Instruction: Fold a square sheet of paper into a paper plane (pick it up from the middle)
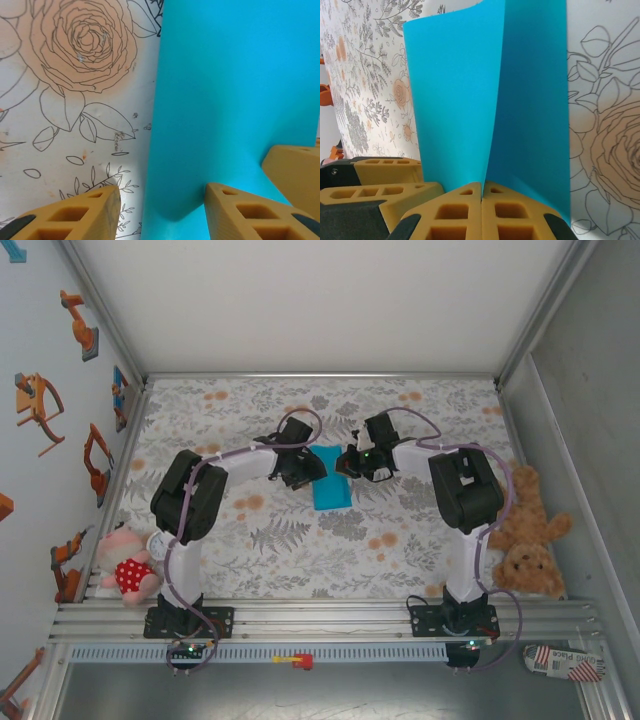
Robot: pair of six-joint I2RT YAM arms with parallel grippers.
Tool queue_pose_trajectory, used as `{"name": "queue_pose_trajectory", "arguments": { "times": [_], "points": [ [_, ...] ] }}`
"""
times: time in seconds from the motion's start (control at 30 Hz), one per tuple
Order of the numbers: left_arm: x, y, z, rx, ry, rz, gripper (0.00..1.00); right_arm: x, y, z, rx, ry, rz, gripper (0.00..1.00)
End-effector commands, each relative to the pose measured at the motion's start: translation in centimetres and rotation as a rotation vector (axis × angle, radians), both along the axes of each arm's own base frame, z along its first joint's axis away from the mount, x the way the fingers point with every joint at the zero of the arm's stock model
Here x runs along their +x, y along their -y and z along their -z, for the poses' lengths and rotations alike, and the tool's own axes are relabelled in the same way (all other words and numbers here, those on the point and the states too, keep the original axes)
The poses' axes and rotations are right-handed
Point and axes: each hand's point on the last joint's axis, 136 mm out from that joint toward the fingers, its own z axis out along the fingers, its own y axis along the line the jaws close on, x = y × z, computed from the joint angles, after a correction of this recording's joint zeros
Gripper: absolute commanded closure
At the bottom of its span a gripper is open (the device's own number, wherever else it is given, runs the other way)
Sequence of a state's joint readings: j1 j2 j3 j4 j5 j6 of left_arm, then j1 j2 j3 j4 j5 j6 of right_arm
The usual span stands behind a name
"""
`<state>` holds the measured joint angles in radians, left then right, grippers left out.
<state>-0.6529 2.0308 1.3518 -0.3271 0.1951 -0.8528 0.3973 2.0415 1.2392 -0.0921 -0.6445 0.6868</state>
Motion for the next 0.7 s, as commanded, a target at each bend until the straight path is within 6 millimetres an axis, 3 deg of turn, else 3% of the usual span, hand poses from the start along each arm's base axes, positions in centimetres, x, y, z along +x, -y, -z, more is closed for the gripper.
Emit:
{"name": "queue_pose_trajectory", "arguments": {
  "times": [0.0, 0.23, 0.43, 0.67],
  "points": [
    [-1.1, -1.2, 2.3, 0.096, -0.069, -0.003, 0.53, 0.4, 0.4, -0.7, 0.009, 0.014, -0.004, 0.97],
    [-2.6, -2.7, 5.5, 0.226, -0.144, 0.007, 0.54, 1.0, 2.8, -3.3, -0.026, 0.085, 0.069, 0.74],
    [-4.0, -3.4, 7.9, 0.294, -0.198, 0.026, 0.54, 0.6, 6.2, -4.3, -0.083, 0.115, 0.158, 0.69],
    [-4.8, -3.5, 9.8, 0.311, -0.255, -0.011, 0.51, -0.6, 7.6, -4.6, -0.116, 0.118, 0.184, 0.69]
  ]
}}
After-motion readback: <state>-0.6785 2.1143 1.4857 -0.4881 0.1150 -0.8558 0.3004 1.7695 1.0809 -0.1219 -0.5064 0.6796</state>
